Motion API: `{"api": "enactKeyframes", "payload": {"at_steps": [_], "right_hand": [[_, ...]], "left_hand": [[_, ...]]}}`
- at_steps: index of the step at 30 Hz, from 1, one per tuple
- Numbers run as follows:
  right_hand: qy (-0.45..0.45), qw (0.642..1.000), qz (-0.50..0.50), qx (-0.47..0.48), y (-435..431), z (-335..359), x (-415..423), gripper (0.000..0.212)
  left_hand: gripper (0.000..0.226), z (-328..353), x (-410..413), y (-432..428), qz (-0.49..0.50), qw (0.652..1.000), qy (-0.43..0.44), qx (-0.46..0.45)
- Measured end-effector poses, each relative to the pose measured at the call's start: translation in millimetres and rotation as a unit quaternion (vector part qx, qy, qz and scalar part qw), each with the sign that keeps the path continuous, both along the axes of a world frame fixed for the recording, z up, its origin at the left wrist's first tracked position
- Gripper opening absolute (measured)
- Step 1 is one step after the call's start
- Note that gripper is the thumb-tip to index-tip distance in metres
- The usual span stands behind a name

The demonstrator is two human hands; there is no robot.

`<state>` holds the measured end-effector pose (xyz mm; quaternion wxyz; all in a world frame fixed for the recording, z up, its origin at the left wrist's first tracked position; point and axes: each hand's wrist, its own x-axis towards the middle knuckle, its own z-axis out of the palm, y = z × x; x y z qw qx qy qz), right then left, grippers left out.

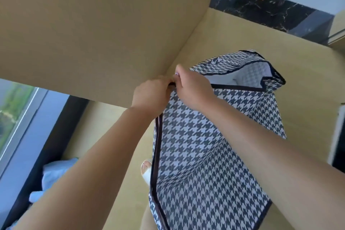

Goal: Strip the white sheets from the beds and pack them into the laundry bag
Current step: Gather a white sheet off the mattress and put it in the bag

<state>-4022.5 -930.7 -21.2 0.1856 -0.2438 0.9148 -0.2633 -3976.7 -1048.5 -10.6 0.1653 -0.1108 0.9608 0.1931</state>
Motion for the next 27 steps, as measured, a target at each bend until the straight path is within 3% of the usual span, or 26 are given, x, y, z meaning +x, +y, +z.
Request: {"api": "enactKeyframes", "payload": {"at_steps": [2,4,8,10,14,18,22,24,27], "right_hand": [[0.000,0.997,-0.071,0.016,11.4,-6.5,-13.5,0.010],[-0.040,0.984,-0.167,0.040,33.7,-14.6,-31.8,0.010],[-0.019,0.978,-0.161,0.128,81.3,-32.8,-52.1,0.010],[0.007,0.984,-0.148,0.099,84.7,-39.9,-55.0,0.011],[0.065,0.989,-0.121,0.060,82.9,-45.6,-60.1,0.011],[0.119,0.978,-0.161,0.065,106.4,-46.6,-74.2,0.012],[0.048,0.916,-0.372,0.142,174.1,-54.2,-119.6,0.022],[0.016,0.908,-0.394,0.143,199.3,-60.7,-133.4,0.023],[0.038,0.916,-0.371,0.148,204.3,-67.1,-136.9,0.027]], "left_hand": [[0.027,0.3,-7.1,-6.6,-0.011,1.000,-0.002,-0.020],[0.027,1.1,-6.8,-24.4,0.037,0.999,-0.012,-0.024],[0.021,-2.2,-10.2,-39.5,0.100,0.990,-0.084,-0.055],[0.026,0.1,-26.1,-18.1,0.046,0.992,-0.085,-0.086],[0.057,-11.5,-65.4,47.4,-0.127,0.981,-0.080,-0.120],[0.019,-39.6,-84.6,86.7,-0.165,0.977,-0.077,-0.111],[0.023,-36.9,-82.8,64.1,-0.105,0.990,-0.034,-0.086],[0.024,-37.1,-78.3,52.3,-0.084,0.990,-0.033,-0.107],[0.024,-39.1,-78.3,61.3,-0.060,0.987,-0.047,-0.141]]}}
